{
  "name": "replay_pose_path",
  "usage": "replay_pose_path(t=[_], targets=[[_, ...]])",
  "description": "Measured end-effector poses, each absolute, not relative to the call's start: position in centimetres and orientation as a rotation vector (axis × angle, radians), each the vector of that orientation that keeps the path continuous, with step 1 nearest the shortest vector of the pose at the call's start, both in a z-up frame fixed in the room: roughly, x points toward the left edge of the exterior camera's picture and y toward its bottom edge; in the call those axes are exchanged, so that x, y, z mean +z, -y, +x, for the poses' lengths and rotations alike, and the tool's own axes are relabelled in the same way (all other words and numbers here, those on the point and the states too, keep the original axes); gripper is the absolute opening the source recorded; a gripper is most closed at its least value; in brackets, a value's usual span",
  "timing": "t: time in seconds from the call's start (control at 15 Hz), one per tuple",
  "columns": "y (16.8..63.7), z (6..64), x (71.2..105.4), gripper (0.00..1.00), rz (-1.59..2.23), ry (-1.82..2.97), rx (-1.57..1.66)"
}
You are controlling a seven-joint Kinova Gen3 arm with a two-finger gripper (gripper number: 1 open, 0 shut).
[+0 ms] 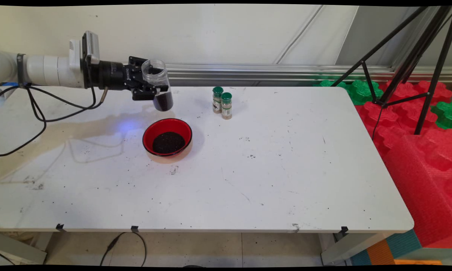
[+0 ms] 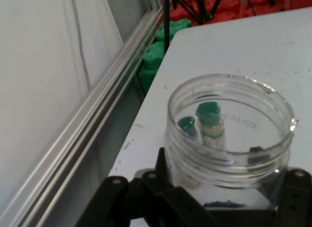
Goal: Pour the black seasoning powder in the red bowl, then place the picked object on the table
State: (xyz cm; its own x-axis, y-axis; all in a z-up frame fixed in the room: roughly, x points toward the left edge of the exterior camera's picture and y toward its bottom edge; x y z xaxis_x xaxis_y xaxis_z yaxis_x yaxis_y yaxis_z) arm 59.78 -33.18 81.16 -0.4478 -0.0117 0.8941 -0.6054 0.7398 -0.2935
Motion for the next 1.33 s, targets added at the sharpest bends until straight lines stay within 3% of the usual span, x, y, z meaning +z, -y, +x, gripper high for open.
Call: replay_pose_path(t=[1.33], targets=[[34.4, 55.8, 85.2, 0.0, 0.602, 1.871, 0.544]])
